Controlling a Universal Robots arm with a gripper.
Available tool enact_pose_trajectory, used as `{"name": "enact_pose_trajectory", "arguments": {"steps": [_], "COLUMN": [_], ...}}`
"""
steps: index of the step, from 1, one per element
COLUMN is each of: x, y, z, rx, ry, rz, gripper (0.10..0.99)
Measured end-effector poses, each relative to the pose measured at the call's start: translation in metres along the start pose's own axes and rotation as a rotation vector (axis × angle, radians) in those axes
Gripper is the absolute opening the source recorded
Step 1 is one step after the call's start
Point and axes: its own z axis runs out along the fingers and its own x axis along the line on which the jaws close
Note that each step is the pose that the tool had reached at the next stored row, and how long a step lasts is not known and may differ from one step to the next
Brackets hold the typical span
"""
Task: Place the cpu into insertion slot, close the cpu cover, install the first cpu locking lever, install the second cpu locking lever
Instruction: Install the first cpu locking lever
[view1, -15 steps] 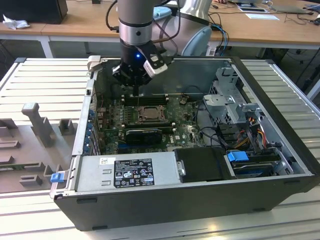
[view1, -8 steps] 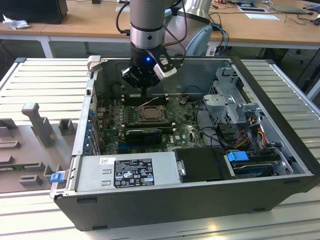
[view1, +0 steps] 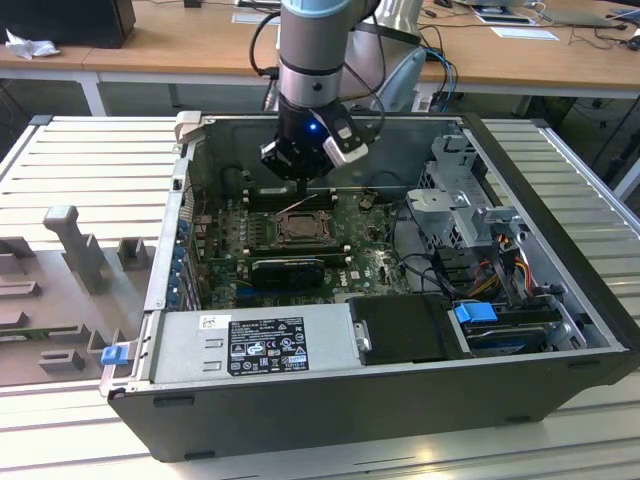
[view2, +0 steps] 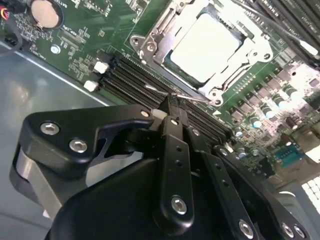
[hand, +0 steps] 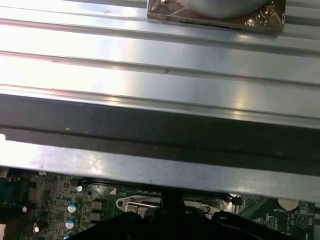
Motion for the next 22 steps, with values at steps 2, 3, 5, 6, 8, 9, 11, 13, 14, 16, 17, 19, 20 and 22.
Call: {"name": "enact_pose_trajectory", "arguments": {"steps": [2, 3, 5, 6, 8, 9, 11, 13, 14, 16, 17, 19, 20, 22], "x": [-0.0011, -0.0020, -0.0050, -0.0075, -0.0095, -0.0097, -0.0102, -0.0105, -0.0107, -0.0112, -0.0115, -0.0125, -0.0128, -0.0130], "y": [-0.0004, -0.0006, -0.0010, -0.0014, -0.0019, -0.0020, -0.0023, -0.0026, -0.0027, -0.0032, -0.0034, -0.0038, -0.0040, -0.0041], "z": [0.0021, 0.0031, 0.0046, 0.0058, 0.0078, 0.0089, 0.0109, 0.0131, 0.0144, 0.0182, 0.0195, 0.0231, 0.0241, 0.0248], "rx": [0.000, 0.000, 0.000, 0.000, 0.000, 0.000, 0.000, 0.000, 0.000, 0.000, 0.000, 0.000, 0.000, 0.002], "ry": [-0.0006, -0.0011, -0.0017, -0.0022, -0.0033, -0.0041, -0.0054, -0.0062, -0.0066, -0.0069, -0.0070, -0.0073, -0.0073, -0.0075], "rz": [0.005, 0.007, 0.011, 0.013, 0.014, 0.015, 0.016, 0.017, 0.018, 0.020, 0.021, 0.023, 0.024, 0.026], "gripper": [0.106, 0.106, 0.106, 0.106, 0.106, 0.106, 0.106, 0.106, 0.106, 0.106, 0.106, 0.106, 0.106, 0.106]}}
